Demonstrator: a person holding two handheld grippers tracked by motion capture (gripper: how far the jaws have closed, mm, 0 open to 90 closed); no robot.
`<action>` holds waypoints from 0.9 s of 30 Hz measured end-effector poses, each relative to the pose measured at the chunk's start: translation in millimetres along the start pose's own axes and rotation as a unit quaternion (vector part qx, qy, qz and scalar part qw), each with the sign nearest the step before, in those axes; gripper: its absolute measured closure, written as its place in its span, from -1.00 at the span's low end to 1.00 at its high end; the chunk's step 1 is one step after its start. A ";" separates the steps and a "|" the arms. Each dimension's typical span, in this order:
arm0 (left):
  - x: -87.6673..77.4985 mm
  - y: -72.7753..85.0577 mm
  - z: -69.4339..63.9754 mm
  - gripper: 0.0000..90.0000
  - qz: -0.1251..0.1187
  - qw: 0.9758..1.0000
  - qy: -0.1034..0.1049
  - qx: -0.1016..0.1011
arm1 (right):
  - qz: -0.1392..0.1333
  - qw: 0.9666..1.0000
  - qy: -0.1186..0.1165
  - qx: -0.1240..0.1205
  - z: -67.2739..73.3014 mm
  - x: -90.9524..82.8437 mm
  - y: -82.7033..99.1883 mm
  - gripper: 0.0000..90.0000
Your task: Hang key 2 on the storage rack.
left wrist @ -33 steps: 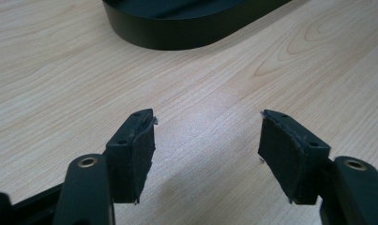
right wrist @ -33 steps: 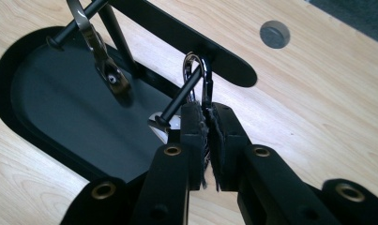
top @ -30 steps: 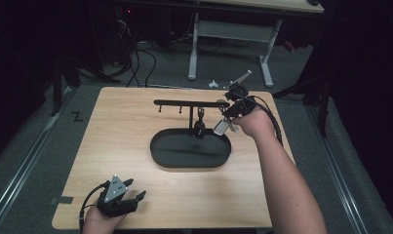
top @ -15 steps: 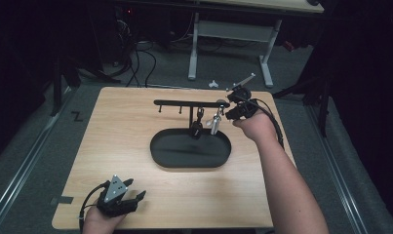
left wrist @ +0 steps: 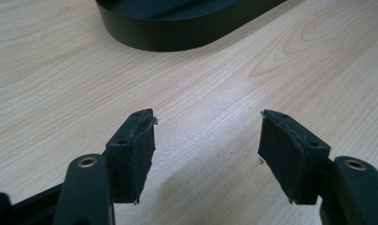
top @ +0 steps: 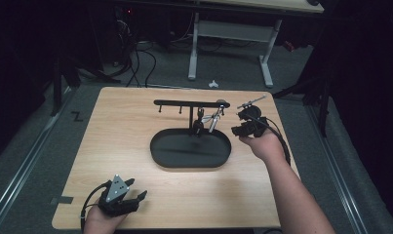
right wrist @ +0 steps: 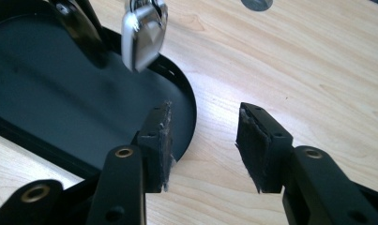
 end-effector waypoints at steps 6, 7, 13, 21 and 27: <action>0.1 0.0 0.5 -0.19 0.001 1.000 -0.001 0.001 | -0.001 1.000 0.011 0.017 -6.5 10.7 20.4 0.25; 0.4 -0.2 0.0 -0.19 0.000 1.000 -0.001 -0.001 | -0.013 1.000 0.006 0.016 -6.2 12.0 23.4 0.24; 3.3 -0.4 -1.3 -0.19 0.004 1.000 -0.002 0.006 | -0.037 0.999 -0.009 0.023 -4.3 20.2 46.3 -0.01; 5.7 1.2 4.1 -0.19 0.009 1.000 -0.008 -0.001 | -0.085 0.996 -0.017 0.019 -5.6 26.5 88.0 -0.25; 6.4 0.7 4.5 -0.19 0.010 1.000 -0.014 0.001 | -0.125 0.992 0.002 0.003 -10.0 32.5 128.8 -0.40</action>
Point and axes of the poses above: each handheld gripper's, and its own axes: x roughly forward along the jaws, y roughly out of its underside, z roughly to its left, the point moved 8 cm from there along x, roughly forward along the jaws, and after that the axes turned 7 degrees about -y, right-handed, at the moved point
